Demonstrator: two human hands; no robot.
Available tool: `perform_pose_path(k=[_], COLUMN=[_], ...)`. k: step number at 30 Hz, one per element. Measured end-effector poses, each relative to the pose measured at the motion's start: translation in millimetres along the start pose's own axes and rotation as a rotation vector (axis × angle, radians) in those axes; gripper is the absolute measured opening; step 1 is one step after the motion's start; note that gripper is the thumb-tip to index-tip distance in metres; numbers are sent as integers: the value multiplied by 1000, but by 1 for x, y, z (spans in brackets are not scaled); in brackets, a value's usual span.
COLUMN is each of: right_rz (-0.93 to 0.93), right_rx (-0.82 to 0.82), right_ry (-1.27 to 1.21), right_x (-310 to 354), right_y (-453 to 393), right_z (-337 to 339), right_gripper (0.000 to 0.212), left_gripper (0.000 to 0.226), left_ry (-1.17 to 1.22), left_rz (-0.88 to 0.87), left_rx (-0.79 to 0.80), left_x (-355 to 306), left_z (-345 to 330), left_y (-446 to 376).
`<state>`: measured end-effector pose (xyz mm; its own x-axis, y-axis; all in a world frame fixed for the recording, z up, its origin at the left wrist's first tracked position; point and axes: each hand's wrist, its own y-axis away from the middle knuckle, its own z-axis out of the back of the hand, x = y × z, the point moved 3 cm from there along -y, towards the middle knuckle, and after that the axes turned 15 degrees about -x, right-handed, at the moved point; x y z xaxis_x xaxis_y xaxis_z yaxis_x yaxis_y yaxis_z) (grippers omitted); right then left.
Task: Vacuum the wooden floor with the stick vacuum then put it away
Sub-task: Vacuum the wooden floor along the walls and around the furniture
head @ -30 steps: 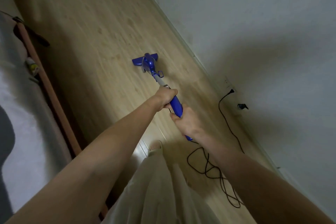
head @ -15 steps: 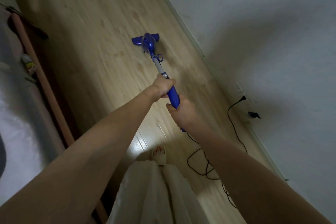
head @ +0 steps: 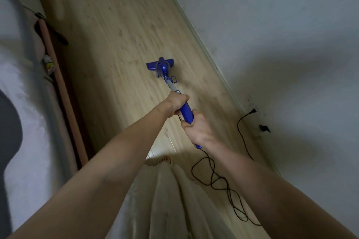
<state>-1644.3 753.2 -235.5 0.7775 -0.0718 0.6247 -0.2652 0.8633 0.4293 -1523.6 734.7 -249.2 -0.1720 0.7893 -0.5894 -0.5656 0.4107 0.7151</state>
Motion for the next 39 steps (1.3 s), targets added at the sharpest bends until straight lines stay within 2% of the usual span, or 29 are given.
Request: perform_pose_path(k=[5, 13, 20, 29, 39], right_rz=[-4, 52, 71, 69, 122], right_rx=[84, 167, 211, 182, 88], right_ry=[25, 130, 195, 208, 221], right_x=[-37, -56, -58, -45, 55], right_y=[49, 103, 108, 64, -30], right_z=[31, 83, 119, 95, 9], right_gripper=[13, 11, 15, 16, 16], left_gripper=[8, 22, 23, 20, 14], left_ry=[45, 167, 299, 258, 163], left_rz=[31, 110, 147, 152, 106], left_rx=[-12, 33, 64, 76, 39], left_x=[31, 54, 48, 28, -22], left_z=[-22, -38, -58, -47, 40], left_y=[61, 140, 160, 113, -23])
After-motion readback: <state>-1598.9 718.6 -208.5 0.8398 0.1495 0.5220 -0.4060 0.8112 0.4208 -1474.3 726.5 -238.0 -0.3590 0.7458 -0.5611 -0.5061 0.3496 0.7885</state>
